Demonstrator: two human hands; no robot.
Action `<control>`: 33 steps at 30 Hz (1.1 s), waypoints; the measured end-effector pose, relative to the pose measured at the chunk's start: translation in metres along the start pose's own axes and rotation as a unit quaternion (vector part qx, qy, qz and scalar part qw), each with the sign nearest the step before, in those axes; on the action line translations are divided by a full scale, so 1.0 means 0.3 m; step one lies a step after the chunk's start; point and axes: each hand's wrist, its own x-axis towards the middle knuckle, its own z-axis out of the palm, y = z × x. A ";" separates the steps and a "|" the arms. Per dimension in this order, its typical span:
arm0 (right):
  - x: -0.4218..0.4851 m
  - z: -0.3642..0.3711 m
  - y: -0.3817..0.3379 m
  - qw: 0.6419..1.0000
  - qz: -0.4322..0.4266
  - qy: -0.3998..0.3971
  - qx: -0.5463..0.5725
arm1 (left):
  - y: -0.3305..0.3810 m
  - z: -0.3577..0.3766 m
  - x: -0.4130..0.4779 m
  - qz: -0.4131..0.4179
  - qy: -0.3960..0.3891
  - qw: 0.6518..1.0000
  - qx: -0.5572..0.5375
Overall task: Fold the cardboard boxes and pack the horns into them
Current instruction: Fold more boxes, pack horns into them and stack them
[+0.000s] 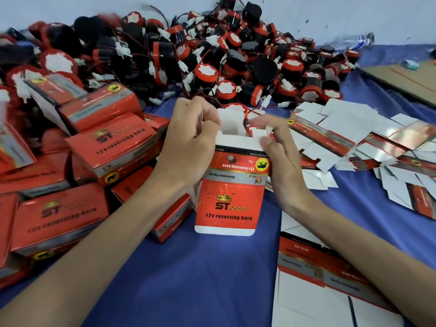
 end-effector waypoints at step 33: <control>0.031 -0.024 -0.017 0.996 0.074 0.051 0.016 | -0.007 0.010 -0.017 0.045 -0.106 0.990 0.077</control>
